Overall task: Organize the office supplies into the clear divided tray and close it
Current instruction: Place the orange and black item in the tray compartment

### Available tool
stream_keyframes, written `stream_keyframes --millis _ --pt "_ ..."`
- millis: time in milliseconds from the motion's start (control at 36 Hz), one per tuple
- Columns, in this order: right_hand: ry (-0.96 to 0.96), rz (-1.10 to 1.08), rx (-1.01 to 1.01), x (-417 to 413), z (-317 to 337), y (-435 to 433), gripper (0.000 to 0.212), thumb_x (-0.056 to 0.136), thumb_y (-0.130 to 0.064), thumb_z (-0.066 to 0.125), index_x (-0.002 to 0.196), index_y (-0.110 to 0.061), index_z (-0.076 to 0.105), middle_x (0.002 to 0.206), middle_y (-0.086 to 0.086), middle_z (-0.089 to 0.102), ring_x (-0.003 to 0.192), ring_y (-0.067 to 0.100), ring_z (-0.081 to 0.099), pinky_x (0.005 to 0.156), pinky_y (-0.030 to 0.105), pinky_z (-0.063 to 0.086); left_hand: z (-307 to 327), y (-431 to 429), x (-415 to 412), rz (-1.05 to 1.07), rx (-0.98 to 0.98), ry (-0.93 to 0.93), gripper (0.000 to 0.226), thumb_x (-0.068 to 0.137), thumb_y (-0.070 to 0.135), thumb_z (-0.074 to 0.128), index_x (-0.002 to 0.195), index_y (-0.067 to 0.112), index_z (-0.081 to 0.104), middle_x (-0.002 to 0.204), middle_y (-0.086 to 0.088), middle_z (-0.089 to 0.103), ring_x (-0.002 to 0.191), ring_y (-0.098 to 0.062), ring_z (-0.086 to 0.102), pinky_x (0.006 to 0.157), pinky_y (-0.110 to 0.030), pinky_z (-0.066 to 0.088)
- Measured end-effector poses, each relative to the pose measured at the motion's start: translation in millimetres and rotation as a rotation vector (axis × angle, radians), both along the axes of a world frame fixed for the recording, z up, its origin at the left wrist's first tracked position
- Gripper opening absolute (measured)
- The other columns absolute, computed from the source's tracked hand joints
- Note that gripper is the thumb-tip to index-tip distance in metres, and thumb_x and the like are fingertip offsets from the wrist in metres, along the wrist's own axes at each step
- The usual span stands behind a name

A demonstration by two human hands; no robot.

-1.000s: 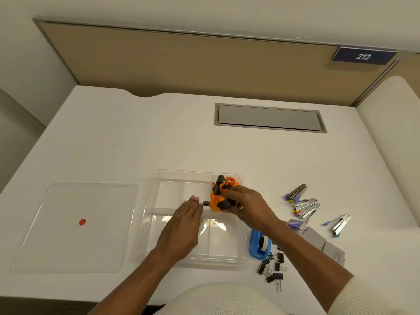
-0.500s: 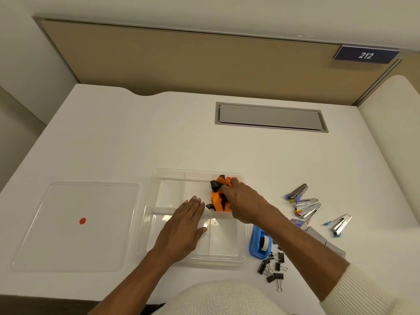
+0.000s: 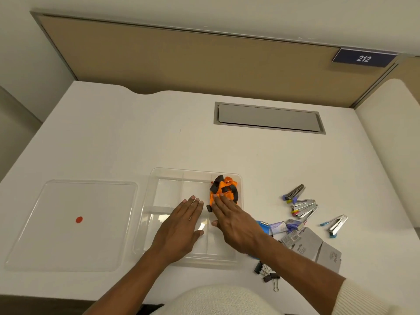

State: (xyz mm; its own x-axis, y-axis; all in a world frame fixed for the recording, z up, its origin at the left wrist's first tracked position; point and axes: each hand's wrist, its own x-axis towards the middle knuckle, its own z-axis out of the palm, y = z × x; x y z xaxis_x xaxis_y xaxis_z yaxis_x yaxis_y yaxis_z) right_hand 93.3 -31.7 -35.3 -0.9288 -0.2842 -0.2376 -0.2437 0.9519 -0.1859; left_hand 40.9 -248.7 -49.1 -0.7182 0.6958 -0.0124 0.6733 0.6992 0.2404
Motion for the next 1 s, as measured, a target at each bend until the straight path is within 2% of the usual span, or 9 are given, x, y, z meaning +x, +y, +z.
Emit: stream_keyframes --millis 222,306,389,472,611,694,778,917,1000 --pt "-0.11 -0.002 0.047 -28.7 15.3 8.0 0.077 0.104 -0.063 0.023 0.157 -0.007 0.034 0.166 0.012 0.03 0.156 0.03 0.022 0.128 0.044 0.023 -3.2 -1.2 -0.4 0.007 -0.018 0.061 0.088 0.078 0.054 0.082 0.149 0.013 0.052 0.154 -0.007 0.05 0.14 -0.022 0.051 0.111 -0.039 0.032" --pt "-0.042 0.015 0.004 -34.5 28.5 8.9 0.057 0.107 -0.053 0.033 0.123 -0.008 0.063 0.131 0.011 0.063 0.122 0.027 0.055 0.106 0.044 0.047 -3.3 -0.9 0.8 0.008 -0.02 0.061 0.089 0.076 0.054 0.083 0.149 0.012 0.052 0.153 -0.007 0.051 0.14 -0.021 0.049 0.112 -0.04 0.031" --pt "0.171 -0.031 -0.069 -37.9 38.5 11.6 0.044 0.107 -0.046 0.039 0.104 -0.012 0.068 0.108 0.006 0.068 0.099 0.024 0.059 0.087 0.041 0.052 -2.1 -1.7 1.0 -0.01 0.009 0.082 0.088 0.077 0.05 0.084 0.148 0.009 0.053 0.153 -0.009 0.051 0.14 -0.022 0.05 0.113 -0.041 0.032" --pt "0.284 -0.055 -0.118 -40.9 37.2 14.2 0.044 0.107 -0.042 0.038 0.122 -0.01 0.064 0.127 0.008 0.065 0.114 0.027 0.059 0.094 0.042 0.053 -0.1 -2.4 0.1 -0.014 0.001 0.036 0.087 0.08 0.048 0.082 0.151 0.009 0.049 0.156 -0.009 0.046 0.143 -0.023 0.045 0.114 -0.041 0.031" --pt "0.113 -0.059 -0.031 -41.1 18.8 17.6 0.073 0.104 -0.062 0.024 0.152 -0.01 0.041 0.161 0.012 0.039 0.149 0.03 0.036 0.123 0.044 0.03 -3.8 -4.2 -0.5 -0.008 -0.011 -0.114 0.083 0.098 0.048 0.061 0.163 0.018 0.019 0.167 0.002 0.006 0.154 -0.013 0.005 0.123 -0.036 0.005" --pt "0.005 -0.043 0.002 -37.9 4.9 19.0 0.077 0.103 -0.065 0.027 0.159 -0.013 0.03 0.168 0.009 0.027 0.157 0.027 0.021 0.127 0.04 0.015 -3.7 -4.3 -1.0 0.005 -0.023 -0.068 0.086 0.091 0.048 0.07 0.161 0.017 0.03 0.166 -0.002 0.02 0.151 -0.015 0.013 0.12 -0.039 0.014" --pt "-0.03 -0.052 -0.046 -44.7 11.1 22.4 0.071 0.103 -0.064 0.029 0.154 -0.015 0.042 0.163 0.008 0.037 0.153 0.026 0.03 0.127 0.041 0.023 -5.0 -2.8 -1.6 0.002 -0.035 -0.012 0.091 0.08 0.051 0.081 0.154 0.013 0.045 0.159 -0.007 0.043 0.146 -0.018 0.029 0.115 -0.038 0.027" --pt "0.32 -0.005 -0.118 -39.2 28.4 21.5 0.036 0.103 -0.041 0.046 0.111 -0.017 0.072 0.121 0.001 0.069 0.111 0.023 0.06 0.091 0.041 0.052 -6.4 -1.4 -1.0 0.004 -0.051 0.05 0.097 0.069 0.055 0.087 0.148 0.012 0.052 0.152 -0.007 0.053 0.141 -0.016 0.035 0.111 -0.038 0.031" --pt "0.428 0.004 -0.191 -24.1 26.1 20.6 0.024 0.098 -0.033 0.057 0.111 -0.018 0.072 0.115 0.0 0.069 0.105 0.02 0.06 0.081 0.036 0.055 -5.5 -1.0 -0.5 0.007 -0.056 0.038 0.096 0.071 0.055 0.086 0.149 0.012 0.051 0.154 -0.008 0.05 0.143 -0.018 0.037 0.112 -0.039 0.03"
